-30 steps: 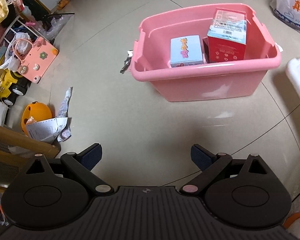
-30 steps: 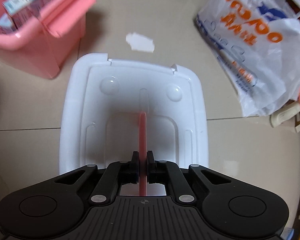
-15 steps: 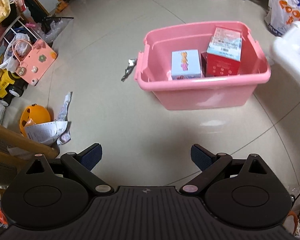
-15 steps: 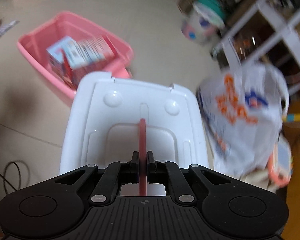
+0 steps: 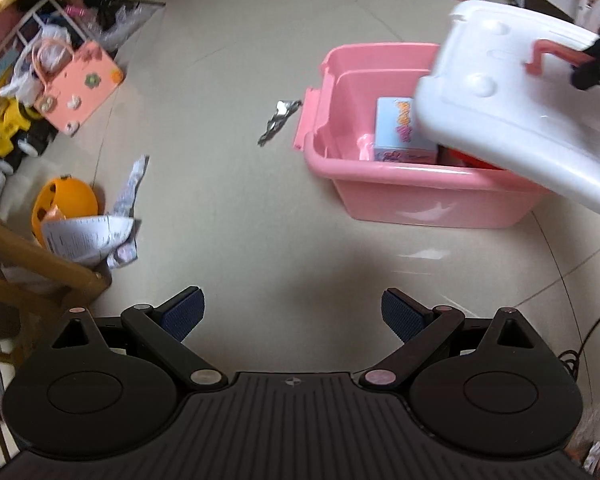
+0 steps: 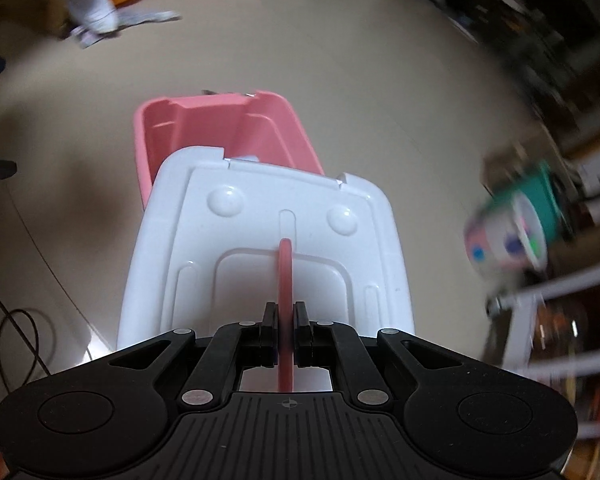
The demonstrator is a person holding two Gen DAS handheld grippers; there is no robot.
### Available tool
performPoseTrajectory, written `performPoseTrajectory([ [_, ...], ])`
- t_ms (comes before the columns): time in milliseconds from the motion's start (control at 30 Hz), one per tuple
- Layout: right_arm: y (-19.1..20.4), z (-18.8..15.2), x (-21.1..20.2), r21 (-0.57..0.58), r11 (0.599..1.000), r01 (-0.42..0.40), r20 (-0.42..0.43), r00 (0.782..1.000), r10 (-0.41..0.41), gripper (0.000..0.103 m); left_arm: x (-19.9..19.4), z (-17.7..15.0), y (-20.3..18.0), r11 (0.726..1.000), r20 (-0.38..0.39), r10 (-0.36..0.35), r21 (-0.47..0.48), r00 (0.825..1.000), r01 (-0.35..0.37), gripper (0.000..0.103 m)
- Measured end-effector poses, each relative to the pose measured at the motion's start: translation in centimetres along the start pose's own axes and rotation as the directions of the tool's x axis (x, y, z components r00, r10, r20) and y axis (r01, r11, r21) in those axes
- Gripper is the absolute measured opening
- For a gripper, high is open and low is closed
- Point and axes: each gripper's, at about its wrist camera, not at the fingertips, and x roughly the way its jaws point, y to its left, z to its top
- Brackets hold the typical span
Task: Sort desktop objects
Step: 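Lift the white lid and carry it over the pink bin, then lower the white lid onto the bin rim and open the right tool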
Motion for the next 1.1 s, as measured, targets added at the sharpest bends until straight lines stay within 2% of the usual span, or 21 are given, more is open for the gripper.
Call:
performPoseTrajectory([
  [133,0.4,3.0,3.4,-0.135,0.991,-0.022,0.018,1.000,0.025,0.006,1.4,0.7,0.2,0.999,-0.029,-0.005,-0.037,1.000,0.004,0.098],
  [267,0.6,5.1,6.0,-0.213,0.976,-0.042,0.048,0.997,0.053,0.006,2.2,1.2,0.1,0.998,-0.045,-0.009,-0.064,0.999,0.006,0.098],
  [467,1.5,6.6,8.6,-0.333,0.943,-0.016,0.083,0.995,0.046,0.007,3.3,1.4,-0.6,0.998,-0.060,-0.018,-0.059,0.998,0.014,0.098],
  [700,1.5,6.6,9.6,-0.304,0.952,-0.022,0.086,0.995,0.050,0.007,4.1,1.2,-0.7,0.998,-0.094,-0.014,-0.069,0.995,0.008,0.098],
  [867,1.2,7.1,9.6,-0.245,0.969,-0.034,0.066,0.996,0.052,0.007,3.7,1.2,-0.8,0.998,-0.083,-0.009,-0.065,0.996,0.003,0.098],
  [1000,1.6,7.5,9.5,-0.253,0.965,-0.064,0.038,0.996,0.077,0.006,3.6,1.3,-0.9,0.998,-0.080,-0.012,-0.065,0.997,0.007,0.098],
  [1100,2.0,7.5,10.2,-0.257,0.966,-0.033,0.054,0.997,0.049,0.007,3.6,1.4,-0.9,0.998,-0.076,-0.007,-0.061,0.997,0.002,0.098],
])
